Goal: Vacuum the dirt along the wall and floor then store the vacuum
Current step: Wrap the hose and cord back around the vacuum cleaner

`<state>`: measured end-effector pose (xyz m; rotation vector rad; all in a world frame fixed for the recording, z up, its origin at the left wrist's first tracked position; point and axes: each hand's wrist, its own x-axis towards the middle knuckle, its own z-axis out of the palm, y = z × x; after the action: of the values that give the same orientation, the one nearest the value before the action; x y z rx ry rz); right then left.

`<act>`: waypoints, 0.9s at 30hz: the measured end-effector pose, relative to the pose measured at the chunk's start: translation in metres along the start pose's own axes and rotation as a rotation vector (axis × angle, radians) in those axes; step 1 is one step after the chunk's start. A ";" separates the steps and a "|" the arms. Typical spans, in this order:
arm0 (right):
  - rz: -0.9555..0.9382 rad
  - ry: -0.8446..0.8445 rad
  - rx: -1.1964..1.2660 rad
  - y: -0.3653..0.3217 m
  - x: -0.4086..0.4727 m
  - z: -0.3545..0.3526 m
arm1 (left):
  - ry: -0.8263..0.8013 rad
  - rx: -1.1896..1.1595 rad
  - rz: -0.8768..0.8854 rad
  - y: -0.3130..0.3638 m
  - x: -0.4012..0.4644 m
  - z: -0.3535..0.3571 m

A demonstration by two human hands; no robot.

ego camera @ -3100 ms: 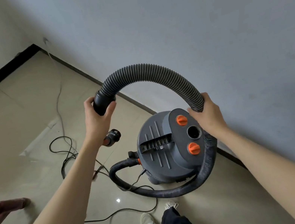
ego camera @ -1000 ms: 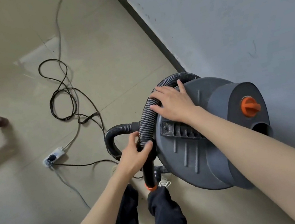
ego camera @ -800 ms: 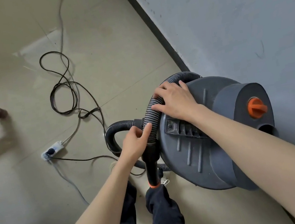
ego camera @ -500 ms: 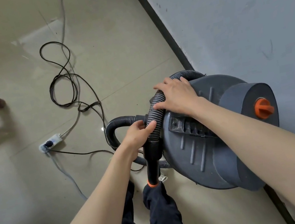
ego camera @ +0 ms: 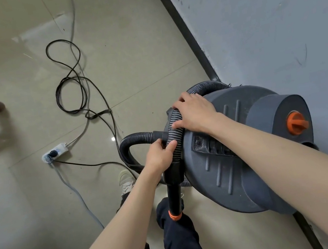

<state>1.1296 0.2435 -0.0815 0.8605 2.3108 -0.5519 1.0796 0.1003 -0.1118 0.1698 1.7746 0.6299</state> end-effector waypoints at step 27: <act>-0.072 0.056 -0.271 -0.025 -0.034 0.036 | -0.120 0.014 0.180 -0.034 -0.015 -0.004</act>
<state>1.1471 0.1904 -0.0809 0.6730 2.4036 -0.2374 1.0876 0.0635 -0.1155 0.3729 1.6601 0.7215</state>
